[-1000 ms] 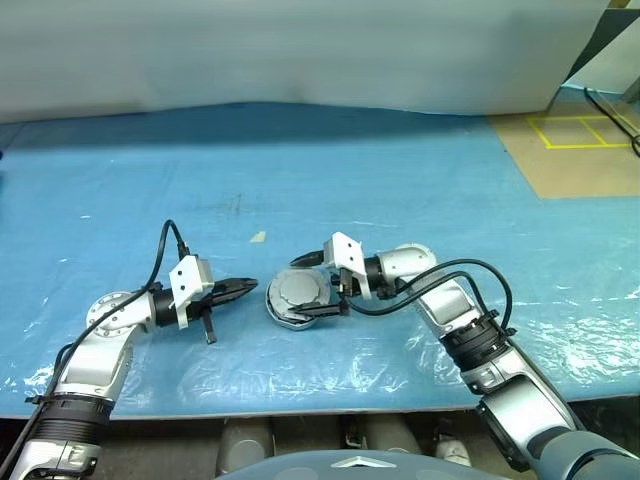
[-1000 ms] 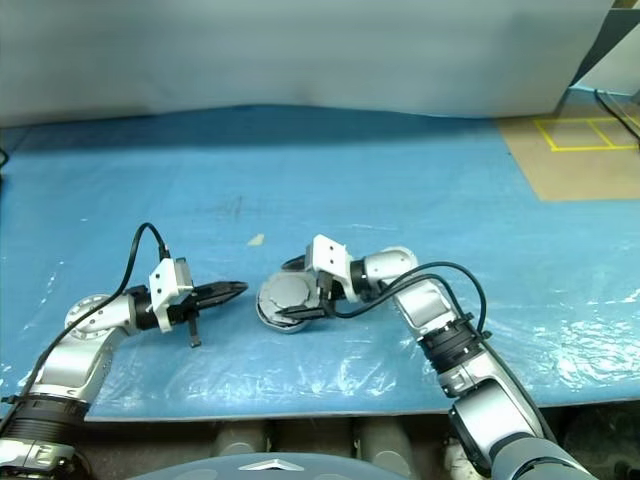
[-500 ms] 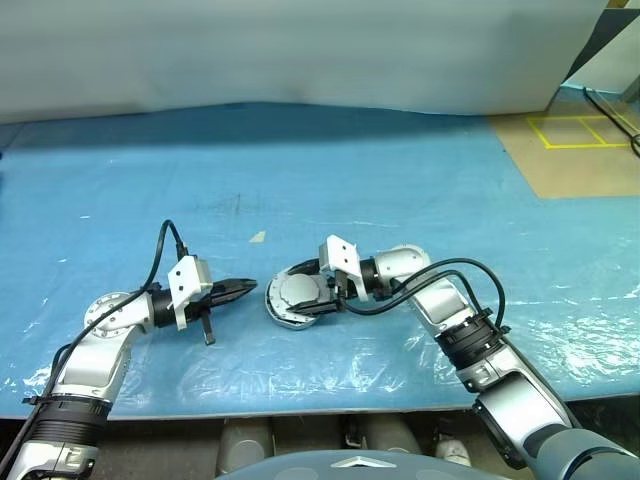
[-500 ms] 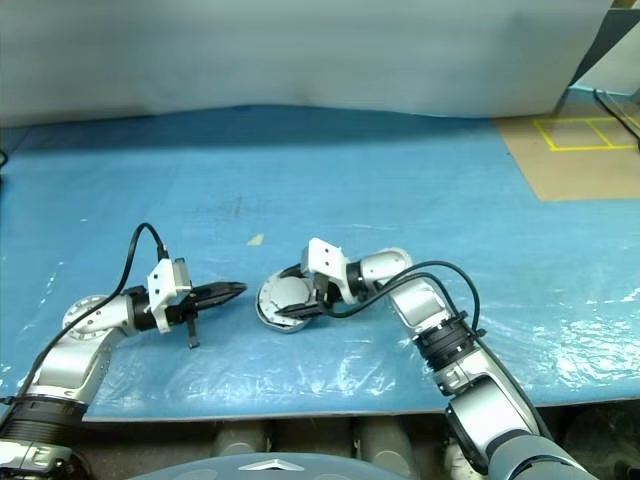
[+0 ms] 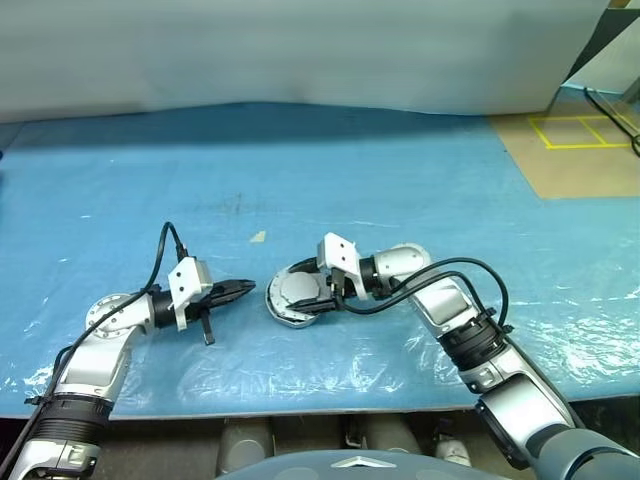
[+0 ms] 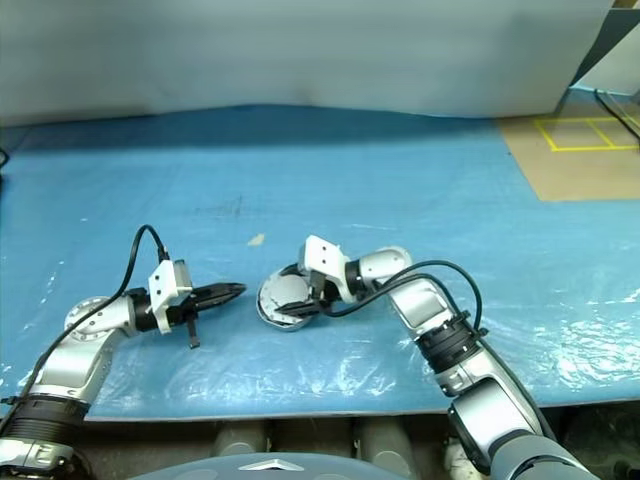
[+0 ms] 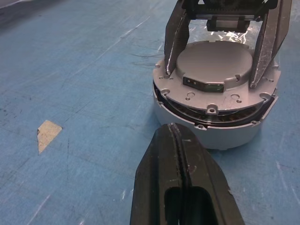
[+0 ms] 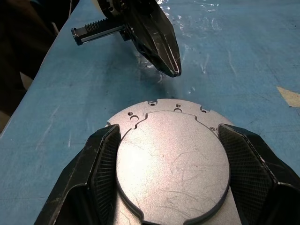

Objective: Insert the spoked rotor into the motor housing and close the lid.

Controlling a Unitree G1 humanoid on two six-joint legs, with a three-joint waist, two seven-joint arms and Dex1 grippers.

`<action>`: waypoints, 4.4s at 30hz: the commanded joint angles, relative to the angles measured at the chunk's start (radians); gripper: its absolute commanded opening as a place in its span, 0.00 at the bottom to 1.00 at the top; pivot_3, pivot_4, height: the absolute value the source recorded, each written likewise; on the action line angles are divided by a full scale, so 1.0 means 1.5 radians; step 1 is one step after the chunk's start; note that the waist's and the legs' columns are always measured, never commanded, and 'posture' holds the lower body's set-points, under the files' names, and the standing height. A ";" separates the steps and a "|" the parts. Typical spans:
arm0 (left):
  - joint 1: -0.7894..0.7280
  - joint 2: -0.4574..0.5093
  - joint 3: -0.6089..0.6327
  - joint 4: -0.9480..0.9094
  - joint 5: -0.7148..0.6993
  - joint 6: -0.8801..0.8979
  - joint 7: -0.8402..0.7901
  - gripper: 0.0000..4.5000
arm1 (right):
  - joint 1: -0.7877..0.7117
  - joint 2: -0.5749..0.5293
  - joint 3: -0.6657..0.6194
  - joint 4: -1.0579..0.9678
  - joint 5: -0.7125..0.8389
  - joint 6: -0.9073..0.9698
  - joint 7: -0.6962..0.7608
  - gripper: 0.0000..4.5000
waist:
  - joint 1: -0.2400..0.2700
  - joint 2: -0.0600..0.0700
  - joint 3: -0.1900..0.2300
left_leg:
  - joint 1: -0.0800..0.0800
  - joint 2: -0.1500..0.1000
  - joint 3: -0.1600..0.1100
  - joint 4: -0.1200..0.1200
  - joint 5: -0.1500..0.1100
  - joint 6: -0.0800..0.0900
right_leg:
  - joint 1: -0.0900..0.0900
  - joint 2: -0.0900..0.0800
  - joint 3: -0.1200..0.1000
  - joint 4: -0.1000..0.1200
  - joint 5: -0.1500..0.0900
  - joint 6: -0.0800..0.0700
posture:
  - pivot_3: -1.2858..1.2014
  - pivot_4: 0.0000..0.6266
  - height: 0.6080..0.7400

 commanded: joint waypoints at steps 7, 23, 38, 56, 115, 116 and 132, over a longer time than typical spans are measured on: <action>0.007 0.004 0.009 -0.010 -0.001 -0.018 0.002 0.00 | -0.026 0.018 0.007 0.000 -0.010 0.029 -0.024 0.66 | 0.000 0.000 0.000 | 0.000 0.000 0.000 0.000 0.000 0.000 | 0.000 0.000 0.000 0.000 0.000 0.000 | 0.52 0.24 1.00; 0.003 0.011 0.008 -0.030 -0.001 0.002 0.012 0.00 | -0.032 0.011 0.029 -0.044 -0.026 0.104 -0.055 0.66 | 0.000 0.000 0.000 | 0.000 0.000 0.000 0.000 -0.001 -0.001 | 0.000 0.000 0.000 0.000 0.001 0.001 | 0.52 0.24 1.00; 0.011 0.013 0.013 0.014 0.000 -0.039 0.002 0.00 | -0.031 0.011 0.031 -0.015 -0.030 0.092 -0.051 0.66 | 0.000 0.000 0.000 | 0.001 0.000 0.000 0.000 0.000 -0.002 | 0.000 0.000 0.000 0.000 0.001 0.001 | 0.52 0.24 1.00; 0.009 0.023 0.008 -0.055 -0.004 0.017 0.024 0.00 | -0.049 0.046 0.037 0.066 -0.049 0.054 -0.070 0.66 | -0.001 0.000 0.000 | 0.006 0.001 0.000 0.000 0.001 -0.004 | 0.004 0.000 0.000 0.000 0.000 -0.003 | 0.52 0.24 1.00; -0.012 -0.010 -0.010 -0.080 -0.066 0.186 0.029 0.00 | -0.083 0.036 0.043 0.449 -0.110 -0.249 -0.035 0.66 | 0.003 0.008 -0.015 | 0.012 0.010 0.016 -0.011 0.004 -0.003 | 0.006 -0.002 0.002 -0.004 -0.001 -0.001 | 0.52 0.24 1.00; -0.016 -0.011 -0.016 -0.073 -0.049 0.176 0.038 0.00 | -0.085 0.035 0.042 0.437 -0.107 -0.239 -0.032 0.66 | 0.003 0.008 -0.015 | 0.012 0.010 0.016 -0.011 0.004 -0.003 | 0.006 -0.002 0.002 -0.004 -0.001 -0.001 | 0.52 0.24 1.00; -0.040 -0.031 -0.083 -0.035 0.040 0.154 0.062 0.00 | -0.066 0.025 0.042 0.327 -0.101 -0.167 -0.036 0.66 | 0.001 0.008 -0.015 | 0.008 0.010 0.017 -0.014 0.006 -0.004 | 0.006 -0.002 0.001 -0.012 0.001 -0.004 | 0.52 0.24 1.00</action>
